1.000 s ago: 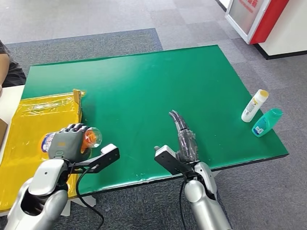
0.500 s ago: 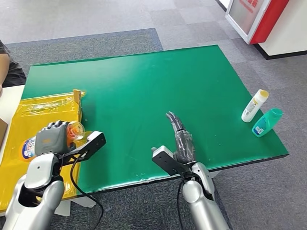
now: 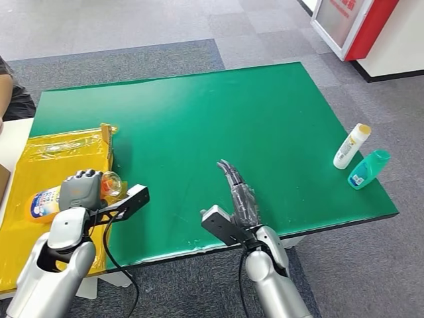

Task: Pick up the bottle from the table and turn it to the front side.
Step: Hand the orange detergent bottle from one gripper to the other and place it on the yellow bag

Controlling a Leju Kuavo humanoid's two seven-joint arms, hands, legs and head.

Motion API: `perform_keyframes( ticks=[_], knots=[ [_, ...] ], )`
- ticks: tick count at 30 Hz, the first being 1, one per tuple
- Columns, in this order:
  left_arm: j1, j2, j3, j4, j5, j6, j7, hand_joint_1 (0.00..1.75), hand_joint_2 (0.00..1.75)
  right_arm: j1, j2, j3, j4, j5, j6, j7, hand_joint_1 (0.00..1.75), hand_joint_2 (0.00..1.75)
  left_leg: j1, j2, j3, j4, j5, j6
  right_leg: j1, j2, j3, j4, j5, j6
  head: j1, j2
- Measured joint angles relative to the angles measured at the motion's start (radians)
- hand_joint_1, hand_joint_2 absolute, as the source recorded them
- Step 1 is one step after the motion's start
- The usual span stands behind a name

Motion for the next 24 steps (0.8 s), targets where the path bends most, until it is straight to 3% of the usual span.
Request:
perform_keyframes(
  ticks=[5, 7, 10, 13, 15, 24],
  knots=[
    [-0.017, 0.009, -0.025, 0.063, 0.000, 0.037, -0.027, 1.53, 1.75, -0.008, 0.001, 0.012, 0.015, -0.008, 0.000, -0.005, 0.00, 1.75, 0.000, 0.000, 0.000, 0.000, 0.000, 0.000, 0.000, 0.000, 0.000, 0.000, 0.000, 0.000, 0.000, 0.000],
    [-0.024, 0.012, -0.036, 0.083, -0.001, 0.043, -0.032, 1.34, 1.75, -0.010, 0.001, 0.016, 0.022, -0.009, 0.000, -0.005, 0.00, 1.75, 0.000, 0.000, 0.000, 0.000, 0.000, 0.000, 0.000, 0.000, 0.000, 0.000, 0.000, 0.000, 0.000, 0.000],
    [-0.033, 0.015, -0.051, 0.114, -0.001, 0.044, -0.040, 0.90, 1.75, -0.014, 0.001, 0.021, 0.032, -0.011, 0.000, -0.007, 0.00, 1.75, 0.000, 0.000, 0.000, 0.000, 0.000, 0.000, 0.000, 0.000, 0.000, 0.000, 0.000, 0.000, 0.000, 0.000],
    [-0.041, 0.016, -0.063, 0.141, -0.001, 0.041, -0.043, 0.25, 1.75, -0.019, 0.001, 0.023, 0.041, -0.013, 0.001, -0.008, 0.00, 1.75, 0.000, 0.000, 0.000, 0.000, 0.000, 0.000, 0.000, 0.000, 0.000, 0.000, 0.000, 0.000, 0.000, 0.000],
    [-0.043, 0.017, -0.068, 0.156, -0.001, 0.035, -0.046, 0.03, 1.75, -0.021, 0.001, 0.025, 0.046, -0.014, 0.001, -0.008, 0.00, 1.75, 0.000, 0.000, 0.000, 0.000, 0.000, 0.000, 0.000, 0.000, 0.000, 0.000, 0.000, 0.000, 0.000, 0.000],
    [-0.044, 0.017, -0.085, 0.216, 0.000, 0.020, -0.048, 0.00, 1.75, -0.026, 0.002, 0.026, 0.066, -0.021, 0.004, -0.010, 0.00, 1.75, 0.000, 0.000, 0.000, 0.000, 0.000, 0.000, 0.000, 0.000, 0.000, 0.000, 0.000, 0.000, 0.000, 0.000]
  ],
)
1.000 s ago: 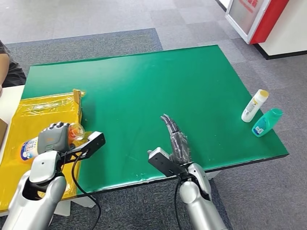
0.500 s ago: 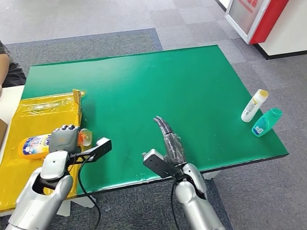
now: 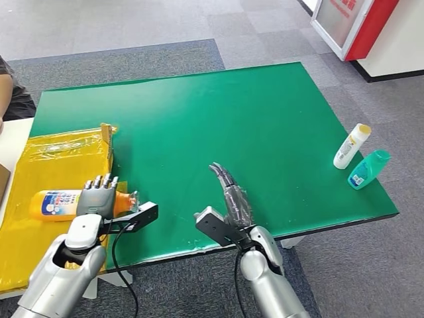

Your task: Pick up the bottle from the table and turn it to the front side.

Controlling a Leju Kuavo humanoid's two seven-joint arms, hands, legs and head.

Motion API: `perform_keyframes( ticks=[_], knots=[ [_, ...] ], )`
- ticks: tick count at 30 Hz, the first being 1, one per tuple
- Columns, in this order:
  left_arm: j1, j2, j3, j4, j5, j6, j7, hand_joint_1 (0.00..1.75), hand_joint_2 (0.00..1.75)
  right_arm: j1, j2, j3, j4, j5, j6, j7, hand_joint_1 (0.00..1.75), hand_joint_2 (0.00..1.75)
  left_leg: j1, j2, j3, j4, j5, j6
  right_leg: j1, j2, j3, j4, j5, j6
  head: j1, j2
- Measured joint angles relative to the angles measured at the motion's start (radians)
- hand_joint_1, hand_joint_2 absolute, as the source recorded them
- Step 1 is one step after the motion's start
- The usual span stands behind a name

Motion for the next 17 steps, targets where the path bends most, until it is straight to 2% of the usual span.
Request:
perform_keyframes(
  ticks=[5, 10, 17],
  knots=[
    [-0.001, 0.000, -0.006, 0.030, 0.000, -0.017, -0.001, 0.00, 1.75, -0.007, 0.000, 0.000, 0.011, -0.005, 0.004, -0.001, 0.00, 1.75, 0.000, 0.000, 0.000, 0.000, 0.000, 0.000, 0.000, 0.000, 0.000, 0.000, 0.000, 0.000, 0.000, 0.000],
    [0.006, -0.003, 0.001, 0.035, 0.000, 0.008, -0.030, 0.00, 1.75, -0.008, 0.000, 0.000, 0.013, -0.010, 0.000, -0.001, 0.00, 1.75, 0.000, 0.000, 0.000, 0.000, 0.000, 0.000, 0.000, 0.000, 0.000, 0.000, 0.000, 0.000, 0.000, 0.000],
    [0.097, -0.067, 0.135, -0.107, 0.062, 0.089, -0.192, 0.00, 1.75, 0.023, 0.000, -0.008, -0.010, -0.016, -0.008, 0.012, 0.00, 1.75, 0.000, 0.000, 0.000, 0.000, -0.001, 0.000, 0.000, 0.001, 0.000, 0.000, 0.000, 0.000, 0.000, 0.000]
  ],
)
